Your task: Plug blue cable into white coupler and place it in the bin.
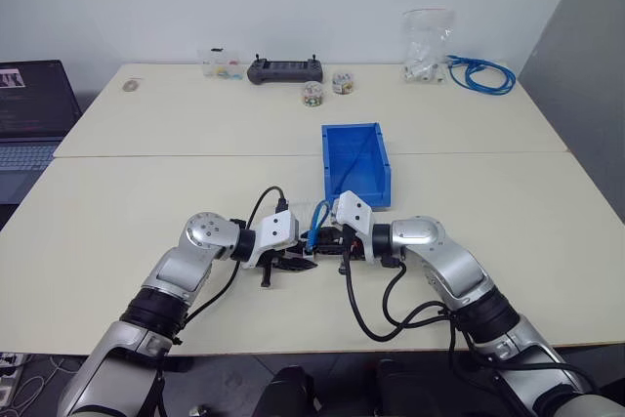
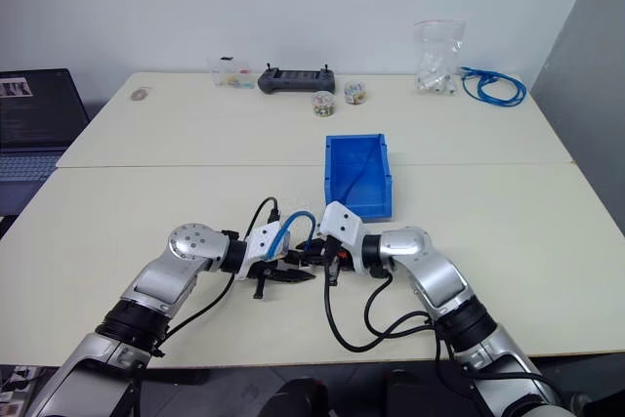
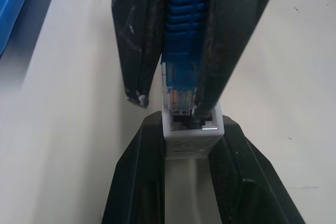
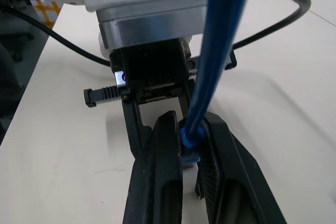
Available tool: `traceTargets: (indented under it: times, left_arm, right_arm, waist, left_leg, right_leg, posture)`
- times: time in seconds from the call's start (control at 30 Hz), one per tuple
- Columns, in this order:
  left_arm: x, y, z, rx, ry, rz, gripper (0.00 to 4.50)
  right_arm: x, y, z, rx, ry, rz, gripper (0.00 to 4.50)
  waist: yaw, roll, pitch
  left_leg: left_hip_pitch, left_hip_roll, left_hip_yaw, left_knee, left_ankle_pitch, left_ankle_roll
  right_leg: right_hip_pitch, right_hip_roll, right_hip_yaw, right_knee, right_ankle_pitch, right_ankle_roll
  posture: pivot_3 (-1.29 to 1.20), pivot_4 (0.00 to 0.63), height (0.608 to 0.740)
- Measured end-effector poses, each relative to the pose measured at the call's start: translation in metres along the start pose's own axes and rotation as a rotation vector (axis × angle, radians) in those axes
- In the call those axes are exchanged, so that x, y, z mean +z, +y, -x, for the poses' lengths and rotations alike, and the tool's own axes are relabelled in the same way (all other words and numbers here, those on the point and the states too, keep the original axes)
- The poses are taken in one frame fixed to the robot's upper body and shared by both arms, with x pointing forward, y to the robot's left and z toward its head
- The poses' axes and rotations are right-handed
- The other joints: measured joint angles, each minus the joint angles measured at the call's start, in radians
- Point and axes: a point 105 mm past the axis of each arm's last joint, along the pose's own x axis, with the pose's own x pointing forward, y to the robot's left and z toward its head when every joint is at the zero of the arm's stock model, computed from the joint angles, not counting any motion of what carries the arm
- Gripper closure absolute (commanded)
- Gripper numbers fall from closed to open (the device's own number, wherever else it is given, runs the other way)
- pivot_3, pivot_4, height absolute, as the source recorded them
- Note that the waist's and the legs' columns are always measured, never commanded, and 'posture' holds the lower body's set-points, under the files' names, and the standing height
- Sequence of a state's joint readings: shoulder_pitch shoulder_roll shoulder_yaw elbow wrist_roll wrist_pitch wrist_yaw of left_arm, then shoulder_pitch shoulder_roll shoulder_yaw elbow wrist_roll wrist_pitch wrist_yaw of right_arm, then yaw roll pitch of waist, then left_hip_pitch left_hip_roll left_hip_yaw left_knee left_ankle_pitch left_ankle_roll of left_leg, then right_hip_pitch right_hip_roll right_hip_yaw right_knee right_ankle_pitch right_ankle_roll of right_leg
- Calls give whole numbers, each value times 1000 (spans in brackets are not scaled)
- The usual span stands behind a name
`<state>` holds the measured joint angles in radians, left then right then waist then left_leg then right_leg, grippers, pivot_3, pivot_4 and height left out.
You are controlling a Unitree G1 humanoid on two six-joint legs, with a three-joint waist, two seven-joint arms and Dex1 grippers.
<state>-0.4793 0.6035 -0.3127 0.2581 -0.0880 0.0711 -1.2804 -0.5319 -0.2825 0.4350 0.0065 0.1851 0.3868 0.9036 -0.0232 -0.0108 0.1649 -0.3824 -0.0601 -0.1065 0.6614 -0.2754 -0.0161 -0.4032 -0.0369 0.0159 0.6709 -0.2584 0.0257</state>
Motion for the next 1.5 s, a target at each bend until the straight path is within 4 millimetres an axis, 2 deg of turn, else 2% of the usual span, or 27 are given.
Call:
traceTargets:
  times: [1.37,1.5]
  left_arm:
    - [-7,0,-3,2,0,26,3704]
    - [-8,-1,-4,2,3,29,3704]
  right_arm:
    - [-7,1,-11,65,108,44,4321]
    - [-11,2,-13,76,127,13,4321]
  waist:
    - [-2,4,-19]
    - [-3,5,-19]
  left_leg:
    - [5,0,0,-1,0,0]
    - [12,0,0,-2,-1,1]
  right_leg:
    - [1,0,0,2,0,0]
    - [11,0,0,0,-2,0]
  posture:
    - [0,150,740]
    - [0,150,740]
